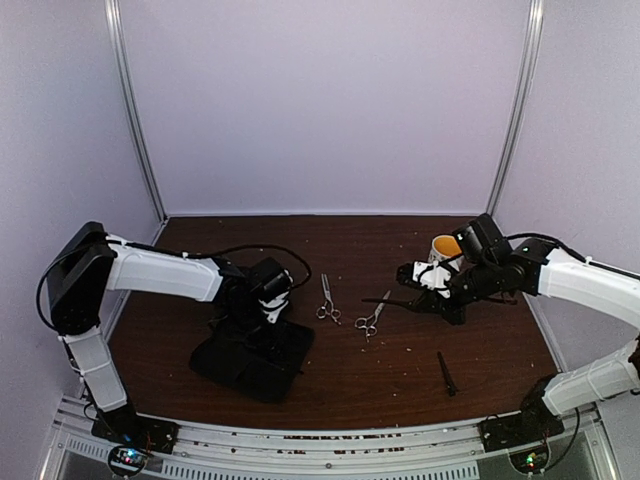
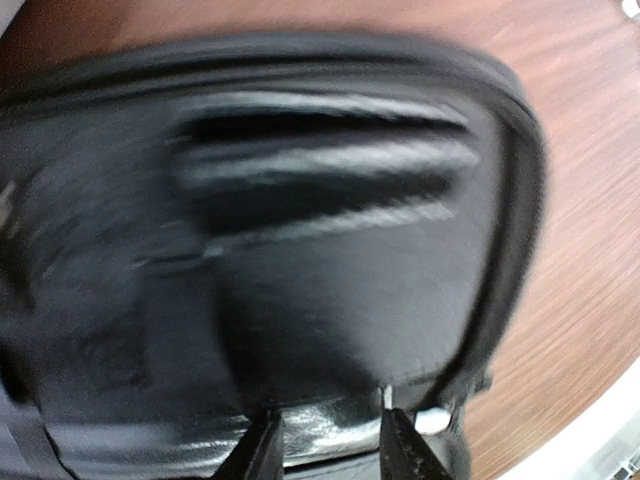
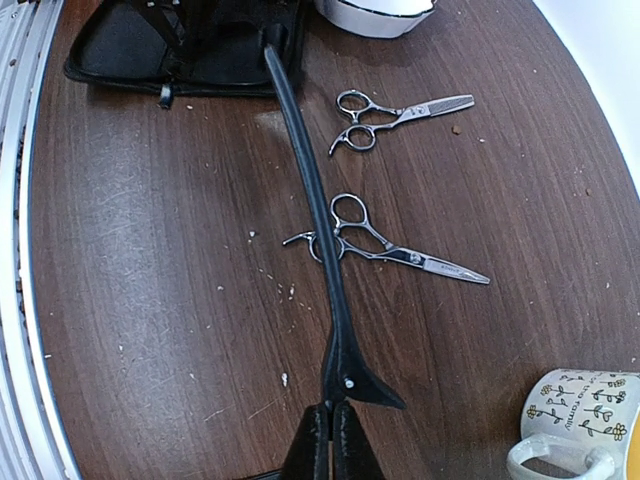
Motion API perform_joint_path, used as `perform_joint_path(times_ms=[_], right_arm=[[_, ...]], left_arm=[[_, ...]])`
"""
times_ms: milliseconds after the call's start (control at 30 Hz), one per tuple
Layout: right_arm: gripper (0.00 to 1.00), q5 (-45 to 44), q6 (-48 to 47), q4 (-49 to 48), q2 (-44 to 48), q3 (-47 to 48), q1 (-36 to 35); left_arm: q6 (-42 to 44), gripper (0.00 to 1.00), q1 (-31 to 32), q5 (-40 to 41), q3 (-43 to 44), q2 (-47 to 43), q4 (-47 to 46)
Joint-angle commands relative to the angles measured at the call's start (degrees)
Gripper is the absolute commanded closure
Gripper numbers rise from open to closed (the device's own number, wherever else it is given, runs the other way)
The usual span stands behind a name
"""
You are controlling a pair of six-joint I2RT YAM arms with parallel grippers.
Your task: Sort the hair-cutting tools
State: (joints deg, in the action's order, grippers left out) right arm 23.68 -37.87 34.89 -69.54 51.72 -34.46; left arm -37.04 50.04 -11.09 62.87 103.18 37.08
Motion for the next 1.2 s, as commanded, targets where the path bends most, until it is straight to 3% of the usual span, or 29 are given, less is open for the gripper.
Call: perform_joint_path(times_ms=[0,133,300,600,800,933,1067,1167], right_arm=[[1.00,1.21,0.73,-0.80,1.64,-0.82,1.03],[1.00,1.57,0.85,-1.24,2.23,-1.51,1.49],[1.00,2.45,0.90,-1.90,2.15,-1.72,1.69],[1.00,2.50,1.48,-1.75,1.40,-1.56,1.67],[1.00,3.03,1.73,-1.94,0.63,-1.57,1.59],[1.00,2.80,1.66,-1.76,0.28,-1.68,1.51],[1.00,2.52,1.65,-1.85,0.19,-1.65,1.23],[1.00,1.43,2.27,-2.02,-0.02,-1.27,0.49]], left_arm=[[2.85,0.62,0.73,-2.06,5.01,4.23,-7.90],[5.37,0.54,1.79,0.41,4.66,-2.22,-3.23],[9.57,0.53,2.78,5.28,0.64,-12.00,4.70],[4.07,0.73,2.78,8.76,-13.71,-19.31,6.61],[3.57,0.76,2.69,14.06,-14.50,-21.02,8.88],[2.66,0.56,1.51,20.66,-11.21,-23.52,12.78],[1.27,0.36,-4.09,22.87,-12.34,-25.15,14.68],[1.30,0.35,-7.91,21.78,-14.73,-24.21,14.26]])
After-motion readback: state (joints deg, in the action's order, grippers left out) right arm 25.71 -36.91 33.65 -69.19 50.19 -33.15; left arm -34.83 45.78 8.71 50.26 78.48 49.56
